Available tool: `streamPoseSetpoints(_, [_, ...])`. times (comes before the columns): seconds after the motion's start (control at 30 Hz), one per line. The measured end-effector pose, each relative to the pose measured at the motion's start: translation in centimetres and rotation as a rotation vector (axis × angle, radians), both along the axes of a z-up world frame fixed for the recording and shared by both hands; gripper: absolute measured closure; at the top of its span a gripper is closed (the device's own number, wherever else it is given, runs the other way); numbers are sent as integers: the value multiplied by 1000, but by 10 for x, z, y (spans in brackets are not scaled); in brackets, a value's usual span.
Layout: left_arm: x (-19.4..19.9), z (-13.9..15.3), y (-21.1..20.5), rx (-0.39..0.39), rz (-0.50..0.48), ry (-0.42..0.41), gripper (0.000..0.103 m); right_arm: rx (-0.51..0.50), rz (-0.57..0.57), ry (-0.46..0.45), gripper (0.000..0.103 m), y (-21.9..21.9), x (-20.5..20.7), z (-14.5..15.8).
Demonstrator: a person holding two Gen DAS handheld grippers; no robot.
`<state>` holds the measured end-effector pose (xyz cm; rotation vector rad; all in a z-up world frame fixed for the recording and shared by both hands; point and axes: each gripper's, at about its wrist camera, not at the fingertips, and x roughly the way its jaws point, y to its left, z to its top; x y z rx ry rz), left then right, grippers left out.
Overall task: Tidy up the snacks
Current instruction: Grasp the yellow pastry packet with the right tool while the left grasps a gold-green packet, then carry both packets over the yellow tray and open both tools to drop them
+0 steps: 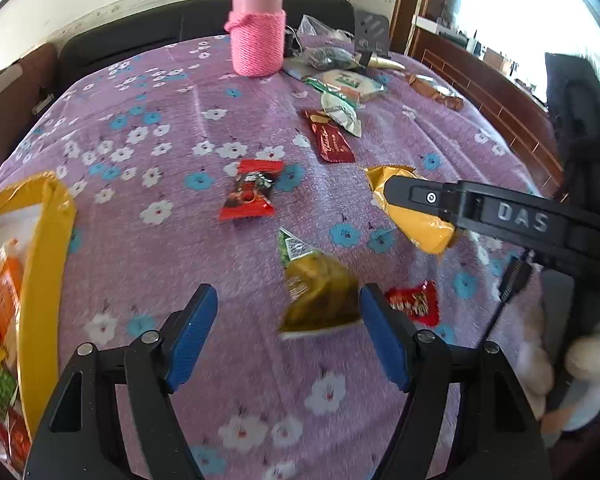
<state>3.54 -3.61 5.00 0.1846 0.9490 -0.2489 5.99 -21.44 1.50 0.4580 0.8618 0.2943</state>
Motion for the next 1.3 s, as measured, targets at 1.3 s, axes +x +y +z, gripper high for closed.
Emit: streamPoseSetpoints(1.3, [-129,64,243,-221,467,-167,64,-89,72,-101,56,63,-33,38])
